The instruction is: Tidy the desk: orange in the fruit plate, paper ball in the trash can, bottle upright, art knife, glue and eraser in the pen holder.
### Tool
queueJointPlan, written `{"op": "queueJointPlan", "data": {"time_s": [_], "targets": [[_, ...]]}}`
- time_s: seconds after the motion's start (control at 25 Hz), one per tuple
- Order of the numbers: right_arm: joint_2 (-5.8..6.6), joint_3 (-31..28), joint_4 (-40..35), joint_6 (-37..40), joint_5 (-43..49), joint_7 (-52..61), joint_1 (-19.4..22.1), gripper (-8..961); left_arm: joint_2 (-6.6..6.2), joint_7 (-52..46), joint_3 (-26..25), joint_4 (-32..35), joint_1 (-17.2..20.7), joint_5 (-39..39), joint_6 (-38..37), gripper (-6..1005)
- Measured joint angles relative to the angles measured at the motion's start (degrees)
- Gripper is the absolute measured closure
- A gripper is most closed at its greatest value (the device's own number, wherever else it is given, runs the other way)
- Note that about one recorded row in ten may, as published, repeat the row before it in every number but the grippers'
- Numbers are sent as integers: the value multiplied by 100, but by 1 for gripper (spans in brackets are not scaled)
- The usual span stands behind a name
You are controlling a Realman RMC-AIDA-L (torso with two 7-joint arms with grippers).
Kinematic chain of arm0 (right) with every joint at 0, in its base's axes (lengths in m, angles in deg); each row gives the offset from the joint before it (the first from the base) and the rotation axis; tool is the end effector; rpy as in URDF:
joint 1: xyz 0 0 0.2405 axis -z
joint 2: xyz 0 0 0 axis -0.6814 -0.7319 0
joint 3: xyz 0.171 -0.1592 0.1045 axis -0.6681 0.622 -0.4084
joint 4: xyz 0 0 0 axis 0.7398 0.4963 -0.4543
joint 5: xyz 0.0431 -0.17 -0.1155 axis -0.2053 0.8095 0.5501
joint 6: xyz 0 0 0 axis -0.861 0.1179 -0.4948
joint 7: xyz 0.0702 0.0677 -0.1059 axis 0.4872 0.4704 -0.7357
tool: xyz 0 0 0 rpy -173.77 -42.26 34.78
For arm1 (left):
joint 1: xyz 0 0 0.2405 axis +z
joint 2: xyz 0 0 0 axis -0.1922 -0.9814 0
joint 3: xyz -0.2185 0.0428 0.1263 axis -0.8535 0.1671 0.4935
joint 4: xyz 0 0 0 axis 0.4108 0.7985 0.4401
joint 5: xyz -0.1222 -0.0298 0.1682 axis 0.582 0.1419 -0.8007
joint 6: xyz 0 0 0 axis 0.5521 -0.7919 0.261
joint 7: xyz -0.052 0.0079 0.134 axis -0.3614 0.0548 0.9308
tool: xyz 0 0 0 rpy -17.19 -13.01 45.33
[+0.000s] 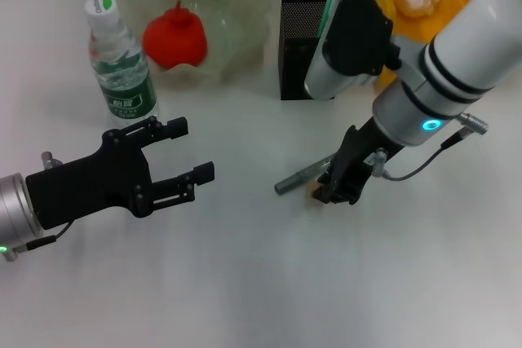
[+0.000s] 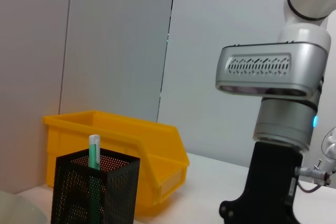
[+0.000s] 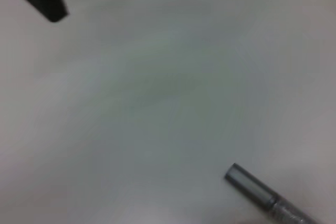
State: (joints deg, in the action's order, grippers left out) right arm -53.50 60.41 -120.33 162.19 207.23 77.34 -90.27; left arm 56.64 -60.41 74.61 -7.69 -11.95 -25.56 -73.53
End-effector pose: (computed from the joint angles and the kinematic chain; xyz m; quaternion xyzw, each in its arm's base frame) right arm 0.1529 0.3618 -0.0772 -0.9650 0.1664 -0.1966 0.0495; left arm -0.2920 0.2780 -0.0181 -0.9153 -0.1512 -0.3300 0.1743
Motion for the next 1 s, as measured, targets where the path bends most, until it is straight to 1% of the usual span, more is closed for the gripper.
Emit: {"op": "queueJointPlan", "data": {"time_s": [0.08, 0.2, 0.32, 0.48, 0.52, 0.56, 0.68, 0.72, 0.76, 0.84, 1.0], "targets": [[10, -170, -218, 213, -6, -6, 64, 793, 0, 3, 0, 0, 0, 5, 0, 203], [21, -730, -769, 662, -8, -16, 207, 820, 0, 4, 0, 0, 0, 7, 0, 203], [27, -1500, -1295, 1155, -54, -29, 255, 818, 0, 5, 0, 0, -4, 7, 0, 203], [39, -2435, -1758, 1621, -77, 35, 171, 816, 2, -6, 6, 0, -32, 7, -1, 204], [65, -2783, -1968, 1702, -61, 118, 131, 816, 6, -15, 12, 0, -36, 6, -2, 204], [65, -2783, -1968, 1702, -61, 118, 131, 816, 6, -15, 12, 0, -36, 6, -2, 204], [142, -3002, -2093, 1551, -28, 259, 121, 814, 8, -20, 14, 0, -42, 5, -13, 203], [174, -3043, -2090, 1250, 0, 343, 125, 814, 9, -20, 9, 0, -43, 5, -25, 203], [174, -3043, -2090, 1250, 0, 343, 125, 813, 9, -20, 9, 0, -43, 5, -25, 203], [169, -3043, -2046, 930, 58, 387, 139, 813, 9, -20, 9, 0, -43, 5, -25, 203], [88, -2995, -1750, 260, 365, 396, 101, 811, 18, -23, 0, 0, -45, 6, -65, 204]]}}
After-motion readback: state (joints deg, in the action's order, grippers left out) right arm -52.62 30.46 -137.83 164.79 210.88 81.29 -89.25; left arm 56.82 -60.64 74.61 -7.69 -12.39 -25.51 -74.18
